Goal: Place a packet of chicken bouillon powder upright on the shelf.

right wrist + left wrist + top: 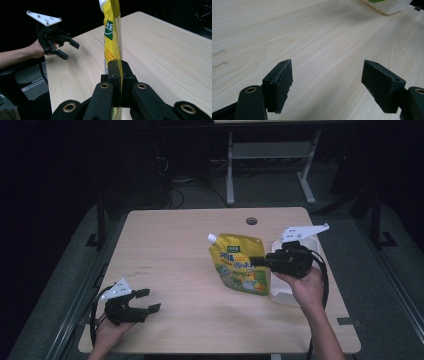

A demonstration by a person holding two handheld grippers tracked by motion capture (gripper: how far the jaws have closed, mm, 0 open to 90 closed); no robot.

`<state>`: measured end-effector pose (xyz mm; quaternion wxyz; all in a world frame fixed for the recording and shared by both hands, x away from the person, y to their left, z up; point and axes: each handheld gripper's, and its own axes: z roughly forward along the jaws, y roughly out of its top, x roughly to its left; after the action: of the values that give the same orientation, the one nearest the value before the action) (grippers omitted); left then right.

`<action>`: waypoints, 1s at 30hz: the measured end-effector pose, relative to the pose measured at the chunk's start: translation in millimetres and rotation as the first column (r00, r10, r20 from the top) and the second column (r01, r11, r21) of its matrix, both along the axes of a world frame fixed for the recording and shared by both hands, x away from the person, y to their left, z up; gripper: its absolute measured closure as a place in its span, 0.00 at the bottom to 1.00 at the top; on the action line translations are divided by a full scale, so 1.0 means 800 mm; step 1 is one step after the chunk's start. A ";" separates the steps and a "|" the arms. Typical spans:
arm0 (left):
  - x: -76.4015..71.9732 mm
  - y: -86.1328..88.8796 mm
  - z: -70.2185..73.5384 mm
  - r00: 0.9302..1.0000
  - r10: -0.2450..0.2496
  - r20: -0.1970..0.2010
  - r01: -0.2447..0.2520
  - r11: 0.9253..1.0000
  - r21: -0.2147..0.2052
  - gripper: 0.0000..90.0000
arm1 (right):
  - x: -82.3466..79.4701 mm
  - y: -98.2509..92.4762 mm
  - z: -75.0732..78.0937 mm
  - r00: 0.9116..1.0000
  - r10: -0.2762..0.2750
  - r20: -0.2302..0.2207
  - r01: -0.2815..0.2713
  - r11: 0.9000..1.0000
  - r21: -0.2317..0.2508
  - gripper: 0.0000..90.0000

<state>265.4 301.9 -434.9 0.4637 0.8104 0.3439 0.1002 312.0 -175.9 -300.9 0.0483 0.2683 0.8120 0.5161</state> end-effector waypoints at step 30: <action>0.006 0.007 -0.009 1.000 0.007 -0.030 -0.007 1.000 -0.009 0.28 | -0.001 -0.107 0.018 0.981 -0.194 0.019 0.193 0.981 0.009 1.00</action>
<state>270.4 307.7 -442.0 0.4618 0.8084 0.3543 0.0880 311.1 -261.7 -286.4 0.1053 0.3410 0.7798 0.5144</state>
